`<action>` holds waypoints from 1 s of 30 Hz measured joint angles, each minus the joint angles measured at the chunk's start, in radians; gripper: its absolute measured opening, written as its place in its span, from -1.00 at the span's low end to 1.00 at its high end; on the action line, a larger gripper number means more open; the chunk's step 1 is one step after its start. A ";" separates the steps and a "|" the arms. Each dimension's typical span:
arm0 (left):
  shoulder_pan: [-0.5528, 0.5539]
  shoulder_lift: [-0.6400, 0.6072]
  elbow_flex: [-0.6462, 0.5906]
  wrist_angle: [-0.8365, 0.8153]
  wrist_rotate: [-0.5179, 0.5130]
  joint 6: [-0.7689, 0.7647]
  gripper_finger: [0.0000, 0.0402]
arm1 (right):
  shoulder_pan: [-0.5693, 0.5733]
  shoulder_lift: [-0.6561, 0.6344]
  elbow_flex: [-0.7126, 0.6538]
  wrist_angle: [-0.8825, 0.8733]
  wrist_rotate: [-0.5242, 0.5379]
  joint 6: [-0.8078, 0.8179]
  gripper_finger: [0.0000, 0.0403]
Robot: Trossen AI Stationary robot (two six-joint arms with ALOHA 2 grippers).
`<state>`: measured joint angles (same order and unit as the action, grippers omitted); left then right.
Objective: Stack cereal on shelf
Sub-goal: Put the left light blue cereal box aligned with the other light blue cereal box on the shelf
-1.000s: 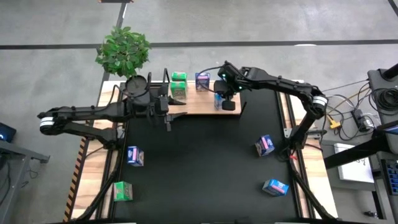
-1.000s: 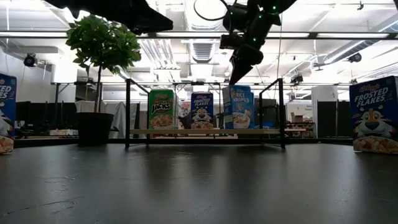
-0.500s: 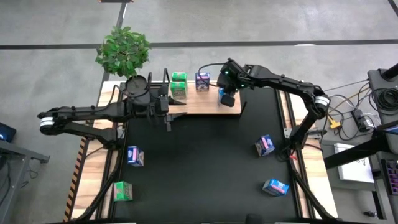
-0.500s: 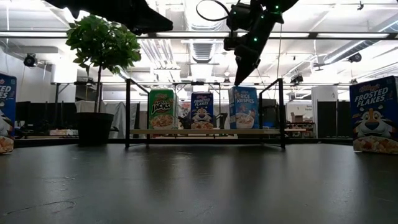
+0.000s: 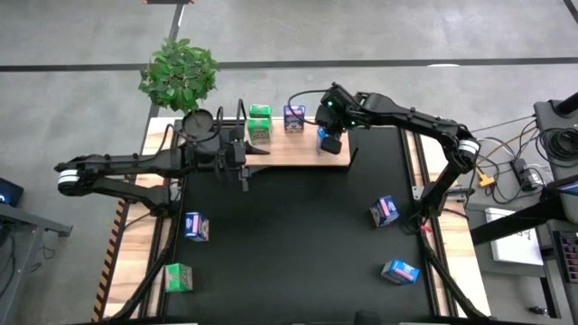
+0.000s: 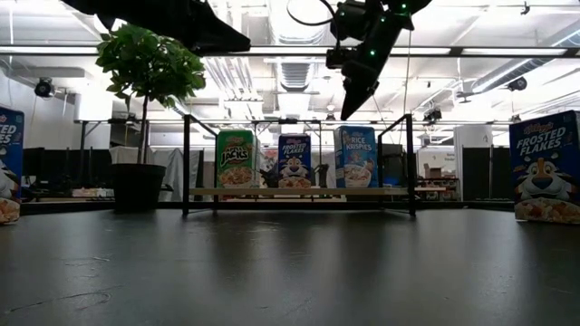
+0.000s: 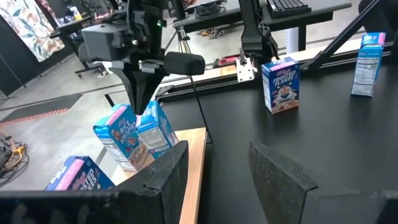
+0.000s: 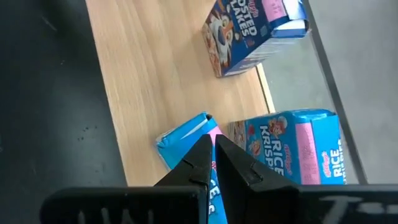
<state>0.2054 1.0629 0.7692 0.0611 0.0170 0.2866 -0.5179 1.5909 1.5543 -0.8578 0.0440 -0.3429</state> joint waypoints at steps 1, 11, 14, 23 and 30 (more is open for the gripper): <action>0.000 0.001 0.000 0.002 0.000 -0.005 -0.24 | 0.000 0.000 -0.003 0.004 -0.003 -0.014 -0.94; 0.000 0.002 0.000 0.003 0.000 -0.008 -0.24 | -0.005 0.044 -0.018 0.021 -0.045 -0.005 -0.94; 0.000 0.002 0.000 0.003 0.000 -0.008 -0.24 | -0.009 0.042 -0.018 0.029 -0.041 0.035 -0.94; 0.000 0.002 0.000 0.002 0.000 -0.015 -0.24 | -0.024 0.034 -0.019 0.011 0.042 0.200 -0.94; 0.000 0.002 0.000 -0.003 0.000 -0.019 -0.24 | -0.023 0.034 -0.017 -0.006 0.079 0.216 -0.94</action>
<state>0.2054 1.0645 0.7692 0.0578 0.0174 0.2676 -0.5413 1.6249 1.5370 -0.8638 0.1230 -0.1272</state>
